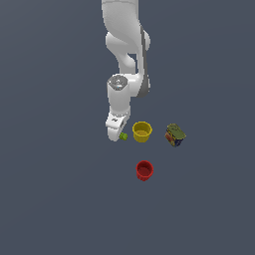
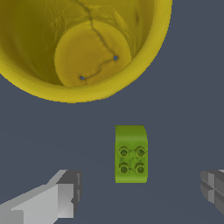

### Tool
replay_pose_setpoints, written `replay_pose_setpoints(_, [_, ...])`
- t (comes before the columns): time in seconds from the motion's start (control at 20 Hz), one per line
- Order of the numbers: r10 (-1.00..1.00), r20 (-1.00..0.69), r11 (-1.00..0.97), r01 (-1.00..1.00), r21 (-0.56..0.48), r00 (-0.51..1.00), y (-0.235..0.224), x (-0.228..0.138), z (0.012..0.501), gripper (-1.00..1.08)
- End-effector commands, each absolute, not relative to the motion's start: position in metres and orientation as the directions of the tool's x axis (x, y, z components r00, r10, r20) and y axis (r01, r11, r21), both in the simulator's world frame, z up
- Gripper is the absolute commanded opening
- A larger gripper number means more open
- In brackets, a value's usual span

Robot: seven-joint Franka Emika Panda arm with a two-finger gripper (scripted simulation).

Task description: Pick up a designated object from a clutter of objects.

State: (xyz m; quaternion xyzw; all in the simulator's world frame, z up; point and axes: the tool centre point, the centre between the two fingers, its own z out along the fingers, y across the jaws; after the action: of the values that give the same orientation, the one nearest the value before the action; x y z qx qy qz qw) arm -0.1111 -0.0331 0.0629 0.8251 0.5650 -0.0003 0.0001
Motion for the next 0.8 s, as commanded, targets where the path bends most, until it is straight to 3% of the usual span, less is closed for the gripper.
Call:
replay_pose_setpoints(0.0, [0.932,-0.001,-0.361,0.932,0.0,0.361,-0.033,-0.111,0.063,1.0])
replay_pose_setpoints(0.75, [0.934,-0.001,-0.357,0.934,0.0,0.357,-0.033,-0.112,0.02,1.0])
